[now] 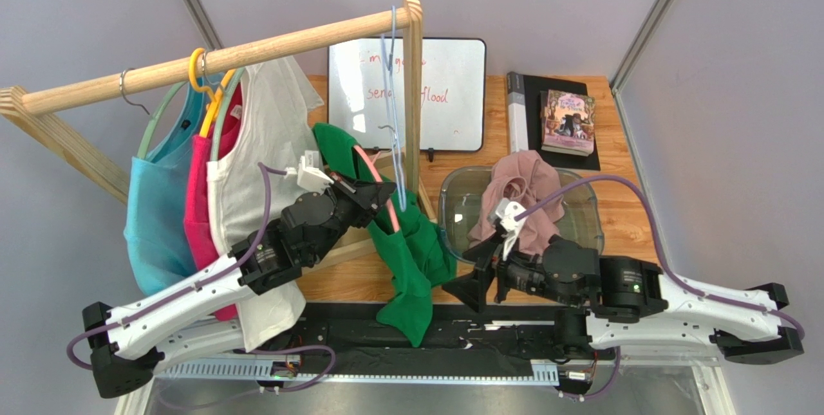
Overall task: Remove the t-shirt from the hanger
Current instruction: Grab a hanger with a tshirt on it with the left arm, then pass the hanger from the left arm to the right
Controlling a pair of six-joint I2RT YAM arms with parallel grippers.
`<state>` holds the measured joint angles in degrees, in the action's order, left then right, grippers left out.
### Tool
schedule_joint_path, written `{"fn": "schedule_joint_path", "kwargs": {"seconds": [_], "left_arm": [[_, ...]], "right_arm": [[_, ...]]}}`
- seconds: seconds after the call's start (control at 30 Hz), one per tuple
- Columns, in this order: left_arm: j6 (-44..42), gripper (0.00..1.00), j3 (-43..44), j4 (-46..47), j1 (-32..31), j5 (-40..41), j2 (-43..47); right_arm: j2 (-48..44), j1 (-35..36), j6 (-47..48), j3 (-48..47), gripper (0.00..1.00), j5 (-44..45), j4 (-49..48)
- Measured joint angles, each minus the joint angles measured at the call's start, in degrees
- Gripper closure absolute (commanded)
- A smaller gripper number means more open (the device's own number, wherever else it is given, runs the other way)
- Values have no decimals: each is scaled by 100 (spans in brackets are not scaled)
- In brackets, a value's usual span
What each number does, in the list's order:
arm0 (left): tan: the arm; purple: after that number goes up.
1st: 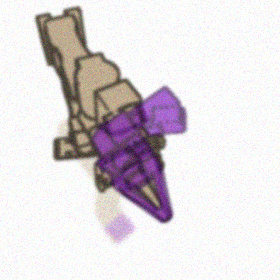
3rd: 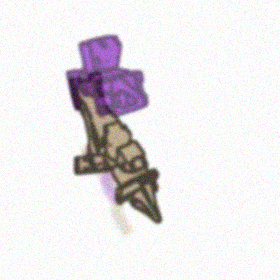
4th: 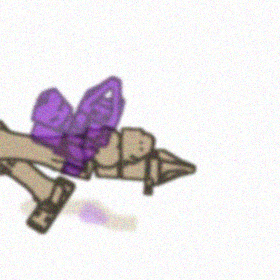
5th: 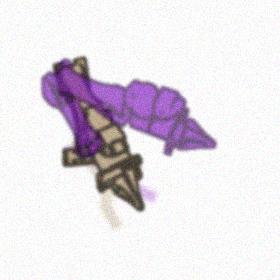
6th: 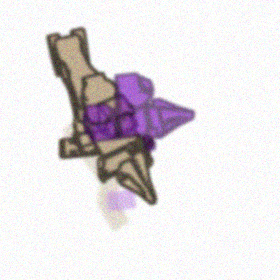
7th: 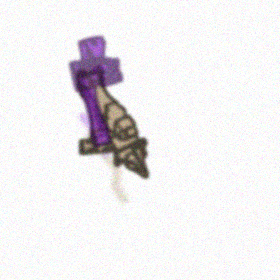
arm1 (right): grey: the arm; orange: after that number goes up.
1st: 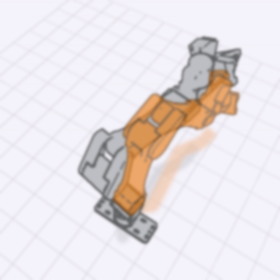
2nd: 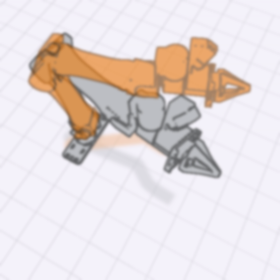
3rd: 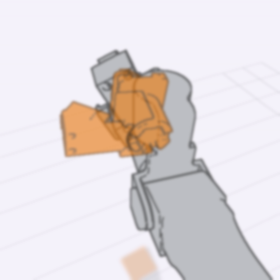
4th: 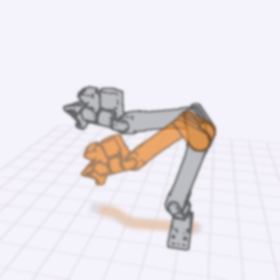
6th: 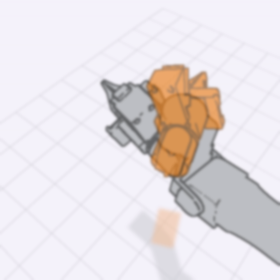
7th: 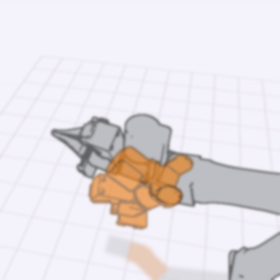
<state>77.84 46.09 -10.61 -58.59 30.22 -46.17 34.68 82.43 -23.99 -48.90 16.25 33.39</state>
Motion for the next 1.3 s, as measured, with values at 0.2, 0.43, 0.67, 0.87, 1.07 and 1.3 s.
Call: {"fn": "schedule_joint_path", "kwargs": {"seconds": [0.2, 0.43, 0.67, 0.87, 1.07, 1.3], "left_arm": [[50, 100, -92, 0, 0, -321, 26], [227, 100, -382, 59, 0, -608, 199], [223, 100, -369, 227, 0, -1231, 39], [367, 100, -341, 442, 39, -1644, -273], [385, 100, -146, 317, 46, -1810, -267], [487, 100, -146, 446, 28, -1862, -503]], "right_arm": [[695, 0, -129, 13, 11, 61, -450], [898, 0, 103, 129, 8, 369, -1113], [1115, 0, 597, 50, 10, 577, -1272], [1703, 0, 846, 20, 11, 625, -1425], [1744, 0, 975, 66, 27, 831, -1757], [2116, 15, 763, 251, 100, 1598, -2476]]}}
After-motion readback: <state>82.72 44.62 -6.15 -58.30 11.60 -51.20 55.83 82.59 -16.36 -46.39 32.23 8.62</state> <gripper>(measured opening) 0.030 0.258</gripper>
